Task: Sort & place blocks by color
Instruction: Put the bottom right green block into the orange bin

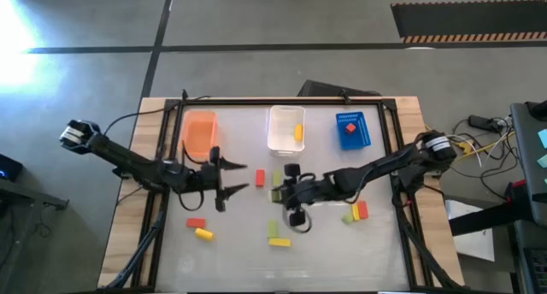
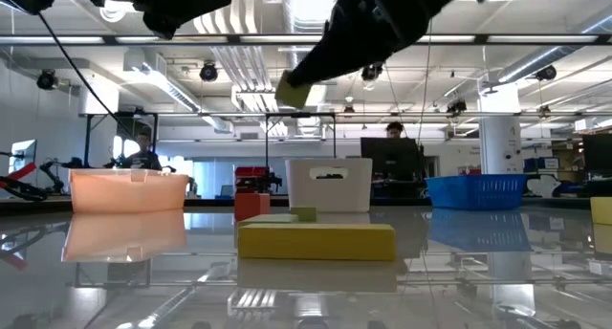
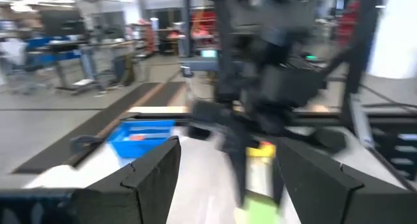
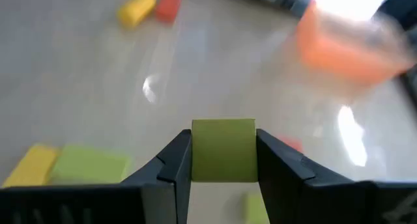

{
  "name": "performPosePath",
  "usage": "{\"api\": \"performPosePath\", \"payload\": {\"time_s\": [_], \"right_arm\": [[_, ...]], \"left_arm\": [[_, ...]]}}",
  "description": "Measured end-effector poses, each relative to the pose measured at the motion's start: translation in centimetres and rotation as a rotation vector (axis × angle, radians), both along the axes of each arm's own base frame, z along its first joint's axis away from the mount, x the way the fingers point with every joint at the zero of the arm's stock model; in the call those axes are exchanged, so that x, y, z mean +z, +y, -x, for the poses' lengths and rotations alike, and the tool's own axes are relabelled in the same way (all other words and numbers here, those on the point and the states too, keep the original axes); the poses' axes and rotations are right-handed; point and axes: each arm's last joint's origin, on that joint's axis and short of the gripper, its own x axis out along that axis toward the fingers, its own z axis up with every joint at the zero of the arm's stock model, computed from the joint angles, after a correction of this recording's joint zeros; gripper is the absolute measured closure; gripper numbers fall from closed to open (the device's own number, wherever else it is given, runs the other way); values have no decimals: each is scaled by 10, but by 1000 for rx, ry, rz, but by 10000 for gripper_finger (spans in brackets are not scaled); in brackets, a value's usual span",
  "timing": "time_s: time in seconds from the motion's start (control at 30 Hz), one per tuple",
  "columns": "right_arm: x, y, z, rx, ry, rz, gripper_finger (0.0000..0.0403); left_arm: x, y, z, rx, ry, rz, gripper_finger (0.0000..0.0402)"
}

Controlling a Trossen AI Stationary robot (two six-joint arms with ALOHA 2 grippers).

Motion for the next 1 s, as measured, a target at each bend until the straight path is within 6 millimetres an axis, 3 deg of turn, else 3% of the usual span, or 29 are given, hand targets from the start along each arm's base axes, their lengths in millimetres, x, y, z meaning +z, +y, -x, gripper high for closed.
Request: {"api": "performPosePath", "payload": {"time_s": [0.23, 0.4, 0.6, 1.0], "right_arm": [[-3, -17, 26, 144, -507, -139, 283], [-3, -20, 34, 184, -719, -172, 283], [-4, -19, 33, 209, -730, -177, 283], [-5, -19, 33, 209, -726, -185, 283]], "left_arm": [[-19, -19, -20, -46, -24, 2, 164], [-29, -25, -35, -37, -116, 3, 164], [-34, -31, -52, -9, -227, -49, 164], [-39, -38, -72, -21, -265, -87, 164]]}}
